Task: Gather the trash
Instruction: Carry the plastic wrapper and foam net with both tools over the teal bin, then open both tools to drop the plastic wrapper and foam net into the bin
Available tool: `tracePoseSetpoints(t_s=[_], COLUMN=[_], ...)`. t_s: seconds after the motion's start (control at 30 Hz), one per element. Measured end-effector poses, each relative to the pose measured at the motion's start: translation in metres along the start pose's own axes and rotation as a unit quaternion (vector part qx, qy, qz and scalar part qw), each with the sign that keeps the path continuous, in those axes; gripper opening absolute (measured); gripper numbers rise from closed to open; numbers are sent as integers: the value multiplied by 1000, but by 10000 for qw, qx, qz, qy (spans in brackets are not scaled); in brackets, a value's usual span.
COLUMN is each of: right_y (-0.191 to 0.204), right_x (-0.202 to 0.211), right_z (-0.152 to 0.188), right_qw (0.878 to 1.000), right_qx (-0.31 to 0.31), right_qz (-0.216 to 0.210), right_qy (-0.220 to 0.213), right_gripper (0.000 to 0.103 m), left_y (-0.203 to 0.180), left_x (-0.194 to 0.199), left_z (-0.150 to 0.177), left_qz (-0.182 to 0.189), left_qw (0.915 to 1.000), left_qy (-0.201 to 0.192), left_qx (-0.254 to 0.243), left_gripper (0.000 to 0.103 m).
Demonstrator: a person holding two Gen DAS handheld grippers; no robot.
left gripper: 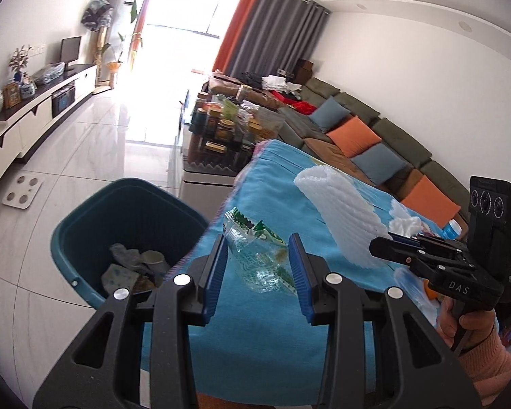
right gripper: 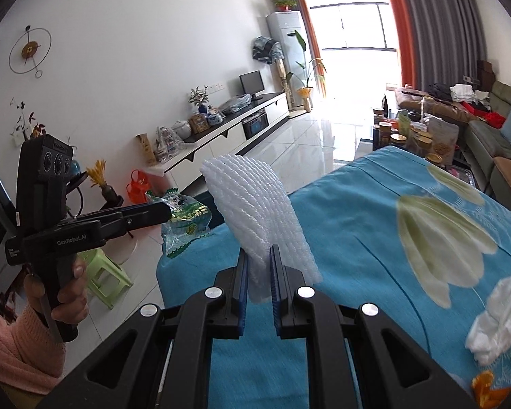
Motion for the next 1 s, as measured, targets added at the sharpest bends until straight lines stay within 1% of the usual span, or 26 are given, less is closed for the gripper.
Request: tracePoseSetpoints(t_s=[0.2, 0.4, 0.6, 0.83, 1.0], right_y=[26, 48, 68, 89, 97], right_x=[-27, -49, -70, -100, -126], right_z=[-15, -29, -39, -50, -56], right_qw=[9995, 9984, 9971, 9953, 9943], right_qx=[244, 448, 569, 604, 565], right_qz=[-168, -277, -397, -578, -614], right_qy=[115, 189, 297, 478, 660], right_gripper=[11, 11, 11, 11, 11], left_y=[29, 60, 85, 105, 117], left_x=[17, 20, 15, 7, -1], left_z=[-8, -15, -20, -16, -10], left_qz=[-314, -596, -737, -886, -985], left_qw=[9992, 9974, 9960, 9941, 9922], left_qy=[-163, -203, -156, -42, 54], left_qx=[165, 340, 487, 623, 765], left_gripper=[37, 37, 37, 37, 38])
Point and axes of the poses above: each gripper's, at about its wrist camera, not at the fingertips, and x roughly against the way its jaws point, y to its left, z to its underside, the point moved 5 cm from there along -x, roughly the way its jaws point, and after that the axes turned 15 degrees about z, right-handed, at the moved point
